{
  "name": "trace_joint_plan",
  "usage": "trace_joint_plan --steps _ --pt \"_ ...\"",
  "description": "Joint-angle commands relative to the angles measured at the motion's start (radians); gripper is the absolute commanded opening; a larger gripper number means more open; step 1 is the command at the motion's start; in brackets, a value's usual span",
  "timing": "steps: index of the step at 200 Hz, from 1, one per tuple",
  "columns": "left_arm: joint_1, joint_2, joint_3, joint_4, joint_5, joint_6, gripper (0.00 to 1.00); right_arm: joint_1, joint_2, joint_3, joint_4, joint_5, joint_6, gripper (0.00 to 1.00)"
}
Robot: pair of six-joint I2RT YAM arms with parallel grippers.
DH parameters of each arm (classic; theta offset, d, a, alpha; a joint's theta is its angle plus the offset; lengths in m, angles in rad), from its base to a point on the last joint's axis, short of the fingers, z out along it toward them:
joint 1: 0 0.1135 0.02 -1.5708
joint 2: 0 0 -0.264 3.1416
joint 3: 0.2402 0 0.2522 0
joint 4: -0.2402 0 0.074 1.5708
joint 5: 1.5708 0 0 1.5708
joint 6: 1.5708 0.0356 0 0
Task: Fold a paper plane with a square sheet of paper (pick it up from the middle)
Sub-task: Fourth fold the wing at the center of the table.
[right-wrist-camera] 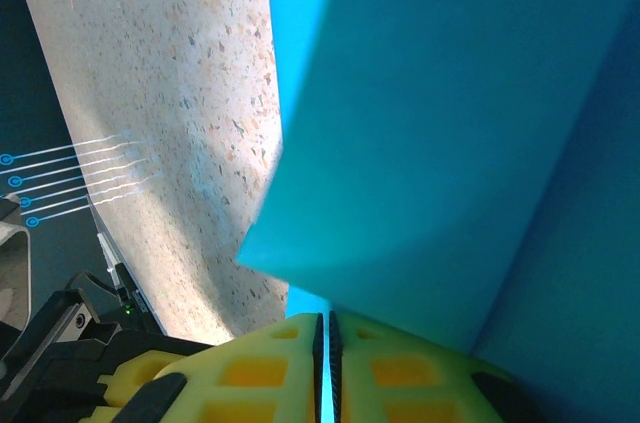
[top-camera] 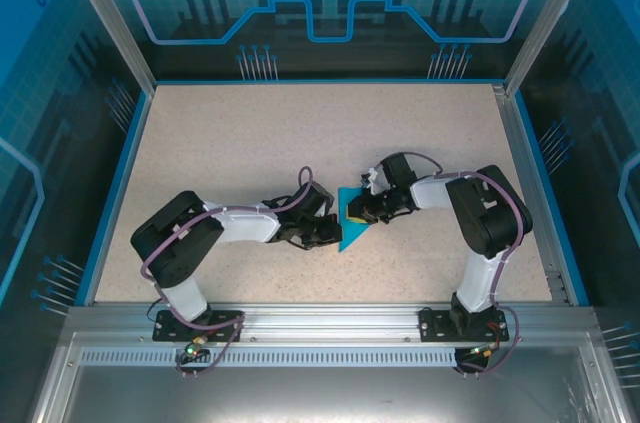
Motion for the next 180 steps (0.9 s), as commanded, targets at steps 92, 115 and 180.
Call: trace_joint_plan --steps 92,115,180 --pt "-0.008 0.071 -0.069 0.060 0.241 0.059 0.00 -0.006 0.047 -0.022 -0.088 0.114 -0.048 0.13" --pt "-0.006 0.100 -0.081 0.068 0.269 0.044 0.00 -0.006 0.044 -0.030 -0.097 0.131 -0.055 0.13" --pt "-0.005 0.011 -0.145 0.051 0.266 0.029 0.17 -0.006 0.053 -0.044 -0.081 0.134 -0.041 0.12"
